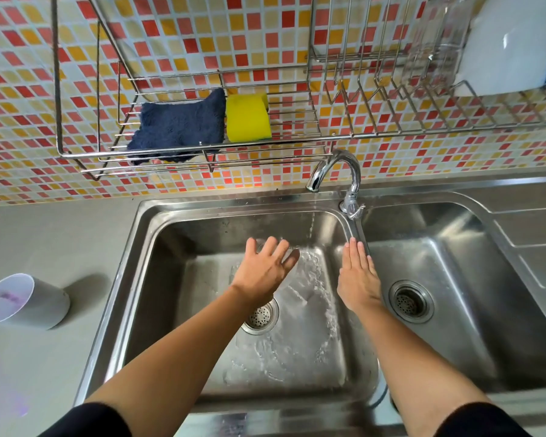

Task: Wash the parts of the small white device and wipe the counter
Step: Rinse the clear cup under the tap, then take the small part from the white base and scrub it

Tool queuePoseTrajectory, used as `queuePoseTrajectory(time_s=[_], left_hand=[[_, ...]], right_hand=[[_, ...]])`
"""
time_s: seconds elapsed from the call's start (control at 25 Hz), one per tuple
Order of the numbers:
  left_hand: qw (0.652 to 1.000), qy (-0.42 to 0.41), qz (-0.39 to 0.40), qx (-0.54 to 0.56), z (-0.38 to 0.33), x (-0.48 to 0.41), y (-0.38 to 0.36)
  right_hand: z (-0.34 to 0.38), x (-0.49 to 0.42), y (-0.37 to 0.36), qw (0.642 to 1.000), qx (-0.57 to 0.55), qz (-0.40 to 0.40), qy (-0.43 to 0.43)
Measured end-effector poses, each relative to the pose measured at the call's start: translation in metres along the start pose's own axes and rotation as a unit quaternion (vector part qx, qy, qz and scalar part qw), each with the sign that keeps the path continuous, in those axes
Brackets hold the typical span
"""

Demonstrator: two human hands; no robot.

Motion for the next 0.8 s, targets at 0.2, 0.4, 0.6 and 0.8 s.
queuePoseTrajectory(time_s=[0.2,0.4,0.6,0.8], left_hand=[[0.829,0.369,0.017,0.421,0.048,0.035,-0.017],[0.674,0.477,-0.087,0.557,0.089,0.085,-0.003],[0.688,0.457,-0.171,0.537,0.182,0.152,0.044],[0.692,0.479,-0.246,0.482,0.281,0.237,0.085]], right_hand=[[0.021,0.023,0.017,0.994,-0.105,-0.014,0.005],[0.094,0.052,0.040,0.962,-0.271,-0.026,-0.003],[0.229,0.072,0.074,0.939,-0.337,-0.022,0.071],[0.345,0.097,0.091,0.909,-0.394,0.006,0.133]])
Point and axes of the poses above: each hand's wrist, its own x-axis away from the middle knuckle, its own y-axis out of the back of the hand, z = x × y, the point moved 7 cm from there along -x, towards the middle knuckle, and after that the axes turned 10 degrees about -z, right-handed, at the moved point
